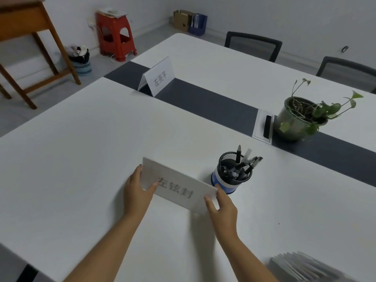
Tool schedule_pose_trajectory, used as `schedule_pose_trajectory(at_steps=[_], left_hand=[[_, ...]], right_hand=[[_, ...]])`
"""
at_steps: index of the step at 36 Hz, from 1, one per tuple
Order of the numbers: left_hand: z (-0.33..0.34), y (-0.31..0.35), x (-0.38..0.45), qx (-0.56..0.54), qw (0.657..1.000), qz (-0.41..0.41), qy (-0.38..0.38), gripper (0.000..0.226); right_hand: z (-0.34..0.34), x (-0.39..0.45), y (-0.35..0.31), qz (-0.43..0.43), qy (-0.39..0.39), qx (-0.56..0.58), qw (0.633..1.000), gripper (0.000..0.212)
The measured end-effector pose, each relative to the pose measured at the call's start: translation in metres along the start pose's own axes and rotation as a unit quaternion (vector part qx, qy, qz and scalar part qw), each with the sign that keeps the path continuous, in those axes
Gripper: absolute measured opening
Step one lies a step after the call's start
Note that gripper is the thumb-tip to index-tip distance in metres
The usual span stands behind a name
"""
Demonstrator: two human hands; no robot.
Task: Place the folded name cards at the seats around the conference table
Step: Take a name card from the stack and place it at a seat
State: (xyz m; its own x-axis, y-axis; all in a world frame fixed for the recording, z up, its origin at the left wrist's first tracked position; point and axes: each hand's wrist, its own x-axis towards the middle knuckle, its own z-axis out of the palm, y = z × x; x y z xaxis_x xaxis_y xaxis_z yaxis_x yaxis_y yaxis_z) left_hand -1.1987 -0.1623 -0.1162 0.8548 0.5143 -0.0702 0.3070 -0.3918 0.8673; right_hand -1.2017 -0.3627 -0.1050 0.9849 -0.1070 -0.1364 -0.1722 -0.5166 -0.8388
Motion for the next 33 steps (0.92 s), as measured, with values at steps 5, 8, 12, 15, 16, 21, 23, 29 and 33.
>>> schedule_pose_trajectory(at_steps=[5, 8, 12, 15, 16, 21, 23, 29, 33], left_hand=[[0.003, -0.001, 0.003, 0.009, 1.000, 0.008, 0.000, 0.070], [0.003, -0.003, 0.005, 0.017, 1.000, 0.010, 0.000, 0.069], [0.002, -0.002, 0.002, 0.019, 1.000, -0.001, 0.003, 0.081], [0.002, 0.003, -0.015, 0.013, 0.999, -0.007, 0.031, 0.087], [0.004, 0.004, -0.025, 0.012, 0.999, -0.002, 0.033, 0.085], [0.027, 0.006, -0.106, -0.038, 0.998, -0.014, -0.039, 0.071], [0.040, 0.008, -0.143, -0.067, 0.995, -0.007, -0.077, 0.069], [0.083, 0.036, -0.222, -0.113, 0.979, 0.060, -0.161, 0.052], [0.101, 0.073, -0.248, -0.147, 0.966, 0.094, -0.193, 0.050]], right_hand=[[0.002, 0.003, 0.003, -0.002, -0.001, -0.002, 1.000, 0.043], [0.002, 0.005, 0.002, 0.000, -0.005, 0.004, 1.000, 0.044], [-0.003, 0.002, -0.001, -0.013, -0.004, 0.012, 1.000, 0.055], [-0.012, -0.010, -0.001, -0.039, 0.001, -0.007, 0.999, 0.055], [-0.016, -0.017, -0.001, -0.056, -0.001, -0.017, 0.998, 0.054], [-0.062, -0.059, 0.012, -0.237, 0.047, -0.119, 0.963, 0.038], [-0.092, -0.075, 0.022, -0.297, 0.082, -0.147, 0.940, 0.029], [-0.165, -0.123, 0.032, -0.358, 0.171, -0.105, 0.912, 0.022], [-0.199, -0.141, 0.033, -0.363, 0.216, -0.057, 0.905, 0.017]])
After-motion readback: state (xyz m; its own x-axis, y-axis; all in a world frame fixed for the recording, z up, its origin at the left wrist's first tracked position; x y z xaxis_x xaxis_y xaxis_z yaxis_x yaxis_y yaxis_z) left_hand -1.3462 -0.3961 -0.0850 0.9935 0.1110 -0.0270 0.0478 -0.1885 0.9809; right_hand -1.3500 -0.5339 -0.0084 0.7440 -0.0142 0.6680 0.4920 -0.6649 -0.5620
